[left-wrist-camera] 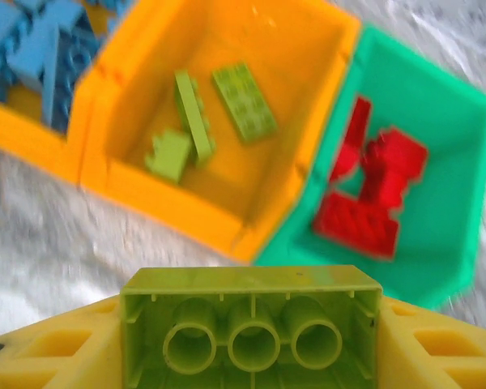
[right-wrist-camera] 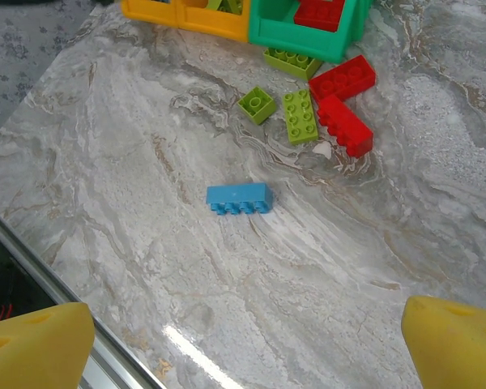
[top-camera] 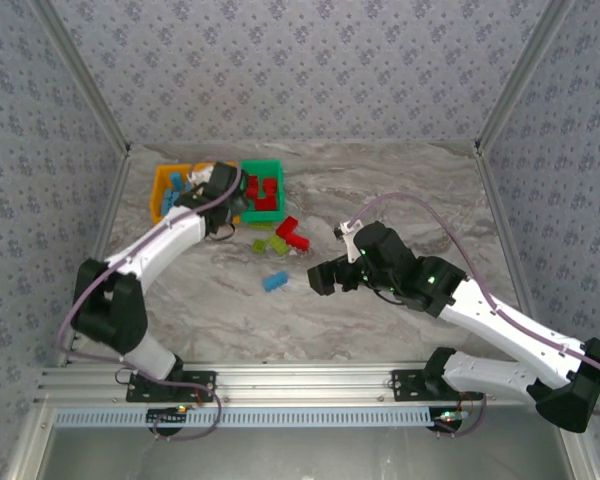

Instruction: Sort the legos into containers by color

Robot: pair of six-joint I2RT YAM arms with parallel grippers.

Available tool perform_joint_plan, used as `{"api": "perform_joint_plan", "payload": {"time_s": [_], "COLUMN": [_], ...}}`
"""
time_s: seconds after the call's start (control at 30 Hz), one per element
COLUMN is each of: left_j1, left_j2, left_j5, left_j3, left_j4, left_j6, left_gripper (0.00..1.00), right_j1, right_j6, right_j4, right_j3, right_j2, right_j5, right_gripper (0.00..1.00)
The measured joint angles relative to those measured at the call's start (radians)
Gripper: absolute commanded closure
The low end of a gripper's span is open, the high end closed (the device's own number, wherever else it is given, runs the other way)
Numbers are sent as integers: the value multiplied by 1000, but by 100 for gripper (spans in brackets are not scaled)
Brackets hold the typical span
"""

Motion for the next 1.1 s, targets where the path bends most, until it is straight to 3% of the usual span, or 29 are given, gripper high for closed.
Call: {"api": "perform_joint_plan", "payload": {"time_s": [0.07,0.23,0.47,0.6,0.73,0.9,1.1], "left_j1": [56,133,135,100,-46,-270,-370], "left_j2": [103,327,330,144,-143,-463,-748], "left_j5": [22,89,108,105,101,180,331], "left_j3": [79,260,338,225,95,-21,-201], "left_j4": [10,8,-15,-12,-14,-29,-170], "left_j6": [31,85,130,154,250,484,765], "left_gripper": [39,15,14,14,14,14,8], "right_j1": [0,0,0,-1,-18,-91,-169], "right_j6": [6,17,24,29,23,-36,-150], "right_j4": [0,-10,-31,-33,-10,40,88], "right_j3": [-1,-7,-18,-24,-24,-16,76], "right_j2": [0,-7,-22,-6,64,253,508], "right_j5": [2,10,38,66,93,68,17], "right_gripper": [0,0,0,0,0,0,1]}}
